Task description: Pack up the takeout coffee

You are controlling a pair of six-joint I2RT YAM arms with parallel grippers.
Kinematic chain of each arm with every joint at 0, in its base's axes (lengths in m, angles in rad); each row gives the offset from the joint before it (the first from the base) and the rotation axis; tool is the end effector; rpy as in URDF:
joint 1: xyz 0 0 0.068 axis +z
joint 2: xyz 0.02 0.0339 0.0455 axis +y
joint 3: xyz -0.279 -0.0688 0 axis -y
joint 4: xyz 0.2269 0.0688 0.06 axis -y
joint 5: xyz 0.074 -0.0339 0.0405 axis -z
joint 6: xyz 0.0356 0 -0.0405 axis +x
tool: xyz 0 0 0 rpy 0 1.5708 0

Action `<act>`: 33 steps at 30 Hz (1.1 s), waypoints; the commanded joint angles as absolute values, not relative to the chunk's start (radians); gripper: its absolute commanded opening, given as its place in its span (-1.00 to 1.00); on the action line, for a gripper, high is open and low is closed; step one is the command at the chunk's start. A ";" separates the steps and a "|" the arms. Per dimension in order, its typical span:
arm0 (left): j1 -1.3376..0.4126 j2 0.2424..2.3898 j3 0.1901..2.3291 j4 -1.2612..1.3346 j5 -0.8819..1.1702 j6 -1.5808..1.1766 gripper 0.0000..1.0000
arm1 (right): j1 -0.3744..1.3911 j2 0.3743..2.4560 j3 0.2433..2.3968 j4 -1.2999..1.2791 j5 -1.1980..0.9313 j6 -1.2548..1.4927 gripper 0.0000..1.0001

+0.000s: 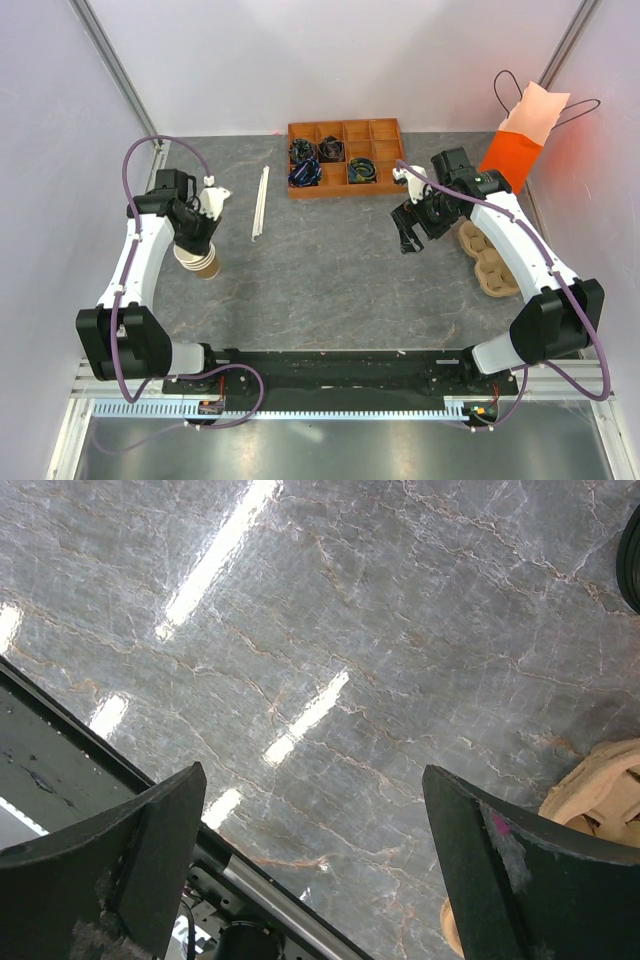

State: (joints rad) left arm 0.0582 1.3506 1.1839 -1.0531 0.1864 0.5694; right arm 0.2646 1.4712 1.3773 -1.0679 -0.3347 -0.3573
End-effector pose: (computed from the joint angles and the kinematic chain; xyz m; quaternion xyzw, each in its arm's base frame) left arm 0.2302 0.0068 0.3049 0.2636 0.9444 -0.0335 0.1936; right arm 0.2542 0.0810 0.3308 -0.3276 0.9088 0.1536 0.2076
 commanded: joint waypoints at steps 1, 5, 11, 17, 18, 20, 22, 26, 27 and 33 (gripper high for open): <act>0.055 1.345 1.226 -1.012 0.146 0.601 -0.96 | 0.270 1.483 1.420 -1.043 -0.347 -0.331 0.96; 0.054 1.358 1.284 -1.034 0.127 0.614 -0.96 | 0.268 1.474 1.419 -1.043 -0.344 -0.333 0.96; 0.052 1.362 1.347 -1.081 0.106 0.627 -0.96 | 0.270 1.474 1.414 -1.040 -0.344 -0.333 0.96; 0.048 1.355 1.344 -1.095 0.087 0.634 -0.96 | 0.270 1.486 1.425 -1.037 -0.359 -0.325 0.96; 0.045 1.351 1.341 -1.092 0.086 0.629 -0.96 | 0.270 1.488 1.425 -1.037 -0.360 -0.324 0.96; 0.041 1.339 1.329 -1.078 0.087 0.620 -0.96 | 0.270 1.489 1.425 -1.028 -0.371 -0.318 0.96; 0.022 1.319 1.296 -1.043 0.054 0.606 -0.96 | 0.268 1.489 1.416 -1.005 -0.402 -0.299 0.96; -0.037 1.315 1.240 -1.011 0.014 0.575 -0.96 | 0.279 1.491 1.401 -0.910 -0.494 -0.218 0.96; -0.041 1.315 1.233 -1.006 0.009 0.569 -0.96 | 0.285 1.497 1.399 -0.881 -0.517 -0.154 0.96; -0.081 1.267 1.226 -0.986 -0.048 0.519 -0.96 | 0.397 1.594 1.424 -0.556 -0.574 0.136 0.96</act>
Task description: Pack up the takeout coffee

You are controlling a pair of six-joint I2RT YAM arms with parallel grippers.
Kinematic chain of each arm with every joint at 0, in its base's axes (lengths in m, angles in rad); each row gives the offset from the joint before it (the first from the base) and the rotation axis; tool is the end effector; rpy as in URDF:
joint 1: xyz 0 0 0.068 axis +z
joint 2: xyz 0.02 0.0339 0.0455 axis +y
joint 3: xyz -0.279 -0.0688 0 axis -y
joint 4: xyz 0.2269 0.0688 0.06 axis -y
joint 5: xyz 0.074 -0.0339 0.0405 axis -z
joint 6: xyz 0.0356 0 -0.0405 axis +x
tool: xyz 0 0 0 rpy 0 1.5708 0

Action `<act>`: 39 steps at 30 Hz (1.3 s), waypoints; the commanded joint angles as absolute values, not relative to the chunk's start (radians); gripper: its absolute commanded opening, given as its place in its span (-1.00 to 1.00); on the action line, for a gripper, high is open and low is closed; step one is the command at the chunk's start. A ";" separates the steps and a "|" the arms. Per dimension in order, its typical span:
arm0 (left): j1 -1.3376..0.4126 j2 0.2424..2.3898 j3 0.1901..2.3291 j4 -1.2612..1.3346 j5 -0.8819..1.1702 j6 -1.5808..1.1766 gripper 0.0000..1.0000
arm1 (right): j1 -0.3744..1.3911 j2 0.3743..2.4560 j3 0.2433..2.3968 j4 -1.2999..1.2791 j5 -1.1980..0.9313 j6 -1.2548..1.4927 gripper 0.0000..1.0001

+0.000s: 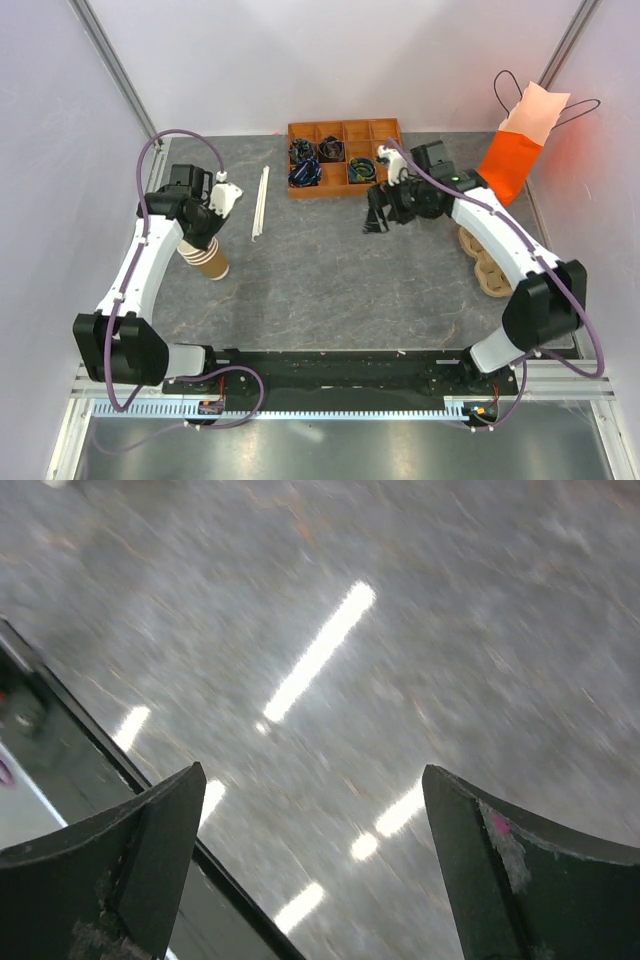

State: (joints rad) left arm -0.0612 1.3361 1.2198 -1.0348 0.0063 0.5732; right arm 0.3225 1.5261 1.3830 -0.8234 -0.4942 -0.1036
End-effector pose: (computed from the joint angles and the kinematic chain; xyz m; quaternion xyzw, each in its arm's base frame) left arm 0.2317 -0.0144 0.3180 0.3057 0.9291 0.0498 0.2023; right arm 0.2797 0.1113 0.3326 -0.2669 0.8894 0.2636 0.2613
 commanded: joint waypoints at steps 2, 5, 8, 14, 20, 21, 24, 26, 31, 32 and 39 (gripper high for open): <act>-0.097 1.241 1.209 -0.986 -0.055 0.511 -0.96 | 0.452 1.624 1.420 -0.393 -0.577 0.292 0.96; -0.118 1.218 1.183 -0.977 -0.084 0.503 -0.96 | 0.536 1.712 1.451 -0.211 -0.574 0.459 0.96; -0.161 1.170 1.174 -0.956 -0.153 0.511 -0.96 | 0.612 1.830 1.548 -0.129 -0.568 0.563 0.96; -0.195 1.149 1.146 -0.916 -0.206 0.486 -0.96 | 0.729 2.043 1.678 -0.008 -0.540 0.719 0.96; -0.252 1.170 1.111 -0.899 -0.232 0.411 -0.96 | 0.802 2.166 1.761 0.072 -0.526 0.807 0.96; -0.252 1.169 1.101 -0.896 -0.223 0.404 -0.96 | 0.807 2.181 1.769 0.083 -0.528 0.839 0.96; -0.252 1.163 1.075 -0.899 -0.206 0.388 -0.96 | 0.813 2.233 1.793 0.126 -0.546 0.899 0.96; -0.250 1.163 1.068 -0.902 -0.199 0.390 -0.96 | 0.818 2.262 1.798 0.164 -0.561 0.932 0.96; -0.250 1.169 1.089 -0.916 -0.172 0.377 -0.96 | 0.827 2.309 1.810 0.224 -0.577 1.017 0.96; -0.252 1.175 1.100 -0.916 -0.169 0.374 -0.96 | 0.828 2.319 1.810 0.245 -0.580 1.029 0.96; -0.252 1.201 1.123 -0.923 -0.141 0.362 -0.96 | 0.848 2.359 1.819 0.308 -0.594 1.103 0.96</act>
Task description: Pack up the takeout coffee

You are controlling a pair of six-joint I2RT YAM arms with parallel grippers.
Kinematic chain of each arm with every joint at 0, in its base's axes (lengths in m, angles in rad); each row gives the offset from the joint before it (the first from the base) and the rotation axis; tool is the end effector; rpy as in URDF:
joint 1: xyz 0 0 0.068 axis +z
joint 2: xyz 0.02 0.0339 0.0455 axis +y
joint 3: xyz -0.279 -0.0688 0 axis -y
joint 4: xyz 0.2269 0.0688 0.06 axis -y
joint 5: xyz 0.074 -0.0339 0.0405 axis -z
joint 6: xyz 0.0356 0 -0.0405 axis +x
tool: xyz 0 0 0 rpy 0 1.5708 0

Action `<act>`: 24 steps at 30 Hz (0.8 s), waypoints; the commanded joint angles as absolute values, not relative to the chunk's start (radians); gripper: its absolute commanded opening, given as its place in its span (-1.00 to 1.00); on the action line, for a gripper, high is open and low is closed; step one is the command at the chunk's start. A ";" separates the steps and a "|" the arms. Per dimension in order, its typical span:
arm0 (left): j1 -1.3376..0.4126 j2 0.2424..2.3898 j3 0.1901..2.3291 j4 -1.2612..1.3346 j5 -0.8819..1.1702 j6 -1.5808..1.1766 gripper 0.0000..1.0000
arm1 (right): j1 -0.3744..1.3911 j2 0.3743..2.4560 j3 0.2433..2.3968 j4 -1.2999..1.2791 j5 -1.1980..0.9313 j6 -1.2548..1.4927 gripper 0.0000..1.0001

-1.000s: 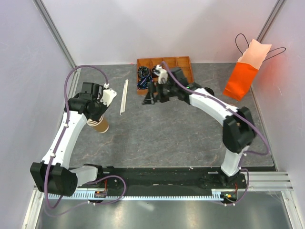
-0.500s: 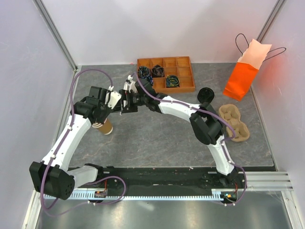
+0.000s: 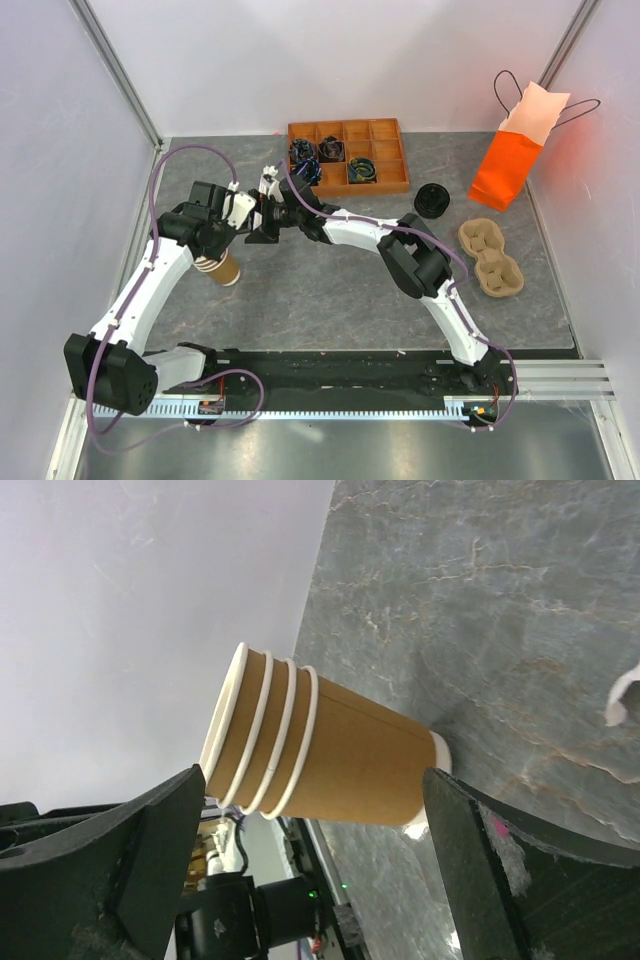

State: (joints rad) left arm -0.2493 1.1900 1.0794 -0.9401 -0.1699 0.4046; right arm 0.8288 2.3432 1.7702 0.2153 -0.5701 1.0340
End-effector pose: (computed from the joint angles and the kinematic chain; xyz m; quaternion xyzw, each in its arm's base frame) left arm 0.1979 -0.0442 0.3124 0.2886 0.9189 0.1016 0.2491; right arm 0.3476 0.4076 0.2043 -0.0787 0.8007 0.5768 0.1410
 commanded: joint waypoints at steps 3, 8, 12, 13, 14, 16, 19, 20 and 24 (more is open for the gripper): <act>-0.252 1.204 1.127 -0.923 -0.138 0.362 -0.96 | 0.859 2.368 1.813 0.318 -0.597 1.117 0.96; -0.252 1.206 1.147 -0.923 -0.140 0.362 -0.96 | 0.876 2.390 1.810 0.328 -0.600 1.127 0.96; -0.252 1.203 1.150 -0.923 -0.143 0.360 -0.96 | 0.879 2.390 1.783 0.330 -0.592 1.132 0.96; -0.252 1.203 1.152 -0.923 -0.143 0.359 -0.96 | 0.877 2.388 1.775 0.331 -0.589 1.137 0.96; -0.250 1.204 1.152 -0.925 -0.144 0.359 -0.96 | 0.877 2.387 1.757 0.347 -0.589 1.141 0.96; -0.252 1.206 1.151 -0.923 -0.147 0.360 -0.96 | 0.876 2.384 1.737 0.382 -0.598 1.158 0.96; -0.250 1.207 1.147 -0.922 -0.150 0.362 -0.96 | 0.871 2.366 1.700 0.467 -0.609 1.199 0.96; -0.252 1.204 1.146 -0.919 -0.152 0.364 -0.96 | 0.868 2.364 1.694 0.492 -0.617 1.212 0.96; -0.252 1.204 1.131 -0.910 -0.163 0.364 -0.96 | 0.842 2.347 1.655 0.616 -0.647 1.276 0.96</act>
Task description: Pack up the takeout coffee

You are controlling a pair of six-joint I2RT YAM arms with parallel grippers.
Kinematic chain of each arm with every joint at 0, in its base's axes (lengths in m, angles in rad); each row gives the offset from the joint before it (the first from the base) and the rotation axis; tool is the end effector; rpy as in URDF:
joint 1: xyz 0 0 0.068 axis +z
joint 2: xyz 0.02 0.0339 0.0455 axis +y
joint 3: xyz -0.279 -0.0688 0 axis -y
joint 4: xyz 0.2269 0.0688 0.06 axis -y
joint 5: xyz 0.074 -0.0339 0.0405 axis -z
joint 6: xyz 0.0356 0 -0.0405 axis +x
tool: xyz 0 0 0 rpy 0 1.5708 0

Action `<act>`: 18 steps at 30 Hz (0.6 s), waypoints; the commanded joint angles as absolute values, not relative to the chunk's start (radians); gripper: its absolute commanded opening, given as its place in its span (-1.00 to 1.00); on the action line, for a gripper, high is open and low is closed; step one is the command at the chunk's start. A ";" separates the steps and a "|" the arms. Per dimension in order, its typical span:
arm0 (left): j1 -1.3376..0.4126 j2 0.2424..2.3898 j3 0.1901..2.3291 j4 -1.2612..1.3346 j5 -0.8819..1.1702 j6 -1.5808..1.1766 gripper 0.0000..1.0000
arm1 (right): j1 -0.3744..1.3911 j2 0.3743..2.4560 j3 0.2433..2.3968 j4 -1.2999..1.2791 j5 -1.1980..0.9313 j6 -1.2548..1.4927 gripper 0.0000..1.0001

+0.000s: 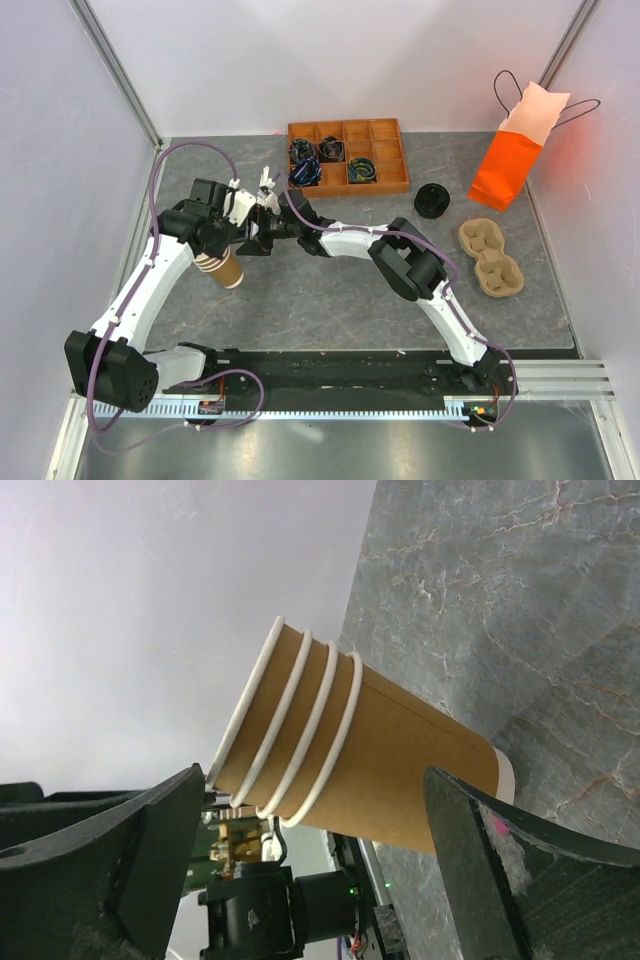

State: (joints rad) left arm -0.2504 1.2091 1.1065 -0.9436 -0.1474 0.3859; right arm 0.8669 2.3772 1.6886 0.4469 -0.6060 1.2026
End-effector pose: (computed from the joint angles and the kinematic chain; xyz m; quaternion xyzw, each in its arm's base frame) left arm 0.2026 -0.0464 0.3164 0.2832 0.9208 0.0885 0.2532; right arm 0.3308 0.4209 0.1840 -0.0559 0.7715 0.6260 0.0987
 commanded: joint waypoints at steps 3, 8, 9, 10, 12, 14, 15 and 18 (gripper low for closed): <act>-0.250 1.213 1.123 -0.902 -0.178 0.362 -0.96 | 0.831 2.332 1.635 0.652 -0.652 1.285 0.96; -0.250 1.213 1.137 -0.897 -0.176 0.361 -0.96 | 0.831 2.322 1.618 0.620 -0.649 1.275 0.96; -0.250 1.213 1.144 -0.897 -0.175 0.362 -0.96 | 0.833 2.325 1.620 0.611 -0.647 1.263 0.96; -0.250 1.210 1.146 -0.897 -0.173 0.361 -0.96 | 0.833 2.329 1.624 0.595 -0.644 1.258 0.96; -0.250 1.210 1.149 -0.897 -0.169 0.360 -0.96 | 0.834 2.338 1.628 0.588 -0.638 1.259 0.96; -0.252 1.212 1.150 -0.899 -0.166 0.362 -0.96 | 0.839 2.344 1.637 0.578 -0.632 1.256 0.95; -0.250 1.213 1.150 -0.900 -0.166 0.364 -0.96 | 0.842 2.347 1.641 0.568 -0.632 1.241 0.94; -0.252 1.218 1.158 -0.902 -0.160 0.361 -0.96 | 0.850 2.349 1.654 0.545 -0.627 1.235 0.93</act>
